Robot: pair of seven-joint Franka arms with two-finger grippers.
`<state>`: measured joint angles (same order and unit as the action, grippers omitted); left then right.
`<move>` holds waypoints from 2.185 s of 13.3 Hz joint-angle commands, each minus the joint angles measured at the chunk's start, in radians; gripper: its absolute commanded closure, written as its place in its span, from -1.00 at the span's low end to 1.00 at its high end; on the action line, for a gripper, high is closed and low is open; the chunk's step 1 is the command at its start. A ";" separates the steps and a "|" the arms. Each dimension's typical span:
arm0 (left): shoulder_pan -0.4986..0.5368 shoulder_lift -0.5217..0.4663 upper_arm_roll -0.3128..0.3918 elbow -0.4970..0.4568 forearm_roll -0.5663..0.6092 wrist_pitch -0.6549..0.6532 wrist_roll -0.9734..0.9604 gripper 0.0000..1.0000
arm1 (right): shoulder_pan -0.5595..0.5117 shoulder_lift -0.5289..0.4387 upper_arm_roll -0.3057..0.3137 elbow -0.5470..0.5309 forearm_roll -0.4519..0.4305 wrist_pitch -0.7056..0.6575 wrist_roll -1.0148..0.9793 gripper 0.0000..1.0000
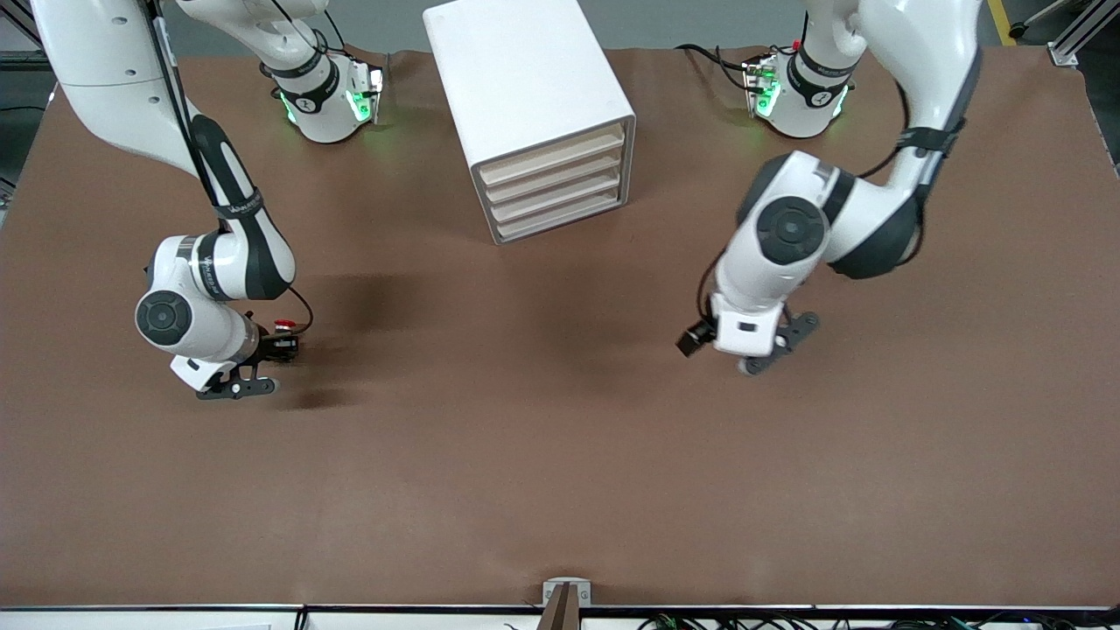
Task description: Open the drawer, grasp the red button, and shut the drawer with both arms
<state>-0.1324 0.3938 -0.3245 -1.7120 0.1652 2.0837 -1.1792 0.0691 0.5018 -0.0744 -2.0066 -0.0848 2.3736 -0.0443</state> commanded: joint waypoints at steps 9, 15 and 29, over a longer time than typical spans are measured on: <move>0.240 -0.115 -0.022 0.129 0.064 -0.189 0.311 -1.00 | 0.000 -0.075 0.002 0.002 -0.023 -0.063 0.027 -1.00; 0.280 -0.173 -0.015 0.146 0.042 -0.269 0.481 -1.00 | 0.028 -0.152 0.008 0.035 -0.016 -0.203 0.030 -1.00; 0.336 -0.289 -0.015 0.210 -0.070 -0.395 0.644 -1.00 | 0.067 -0.223 0.015 0.226 0.050 -0.502 0.072 -1.00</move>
<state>0.1892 0.1459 -0.3299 -1.4978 0.1146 1.7142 -0.5598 0.1323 0.2878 -0.0599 -1.8019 -0.0508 1.8927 -0.0020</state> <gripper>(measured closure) 0.000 0.000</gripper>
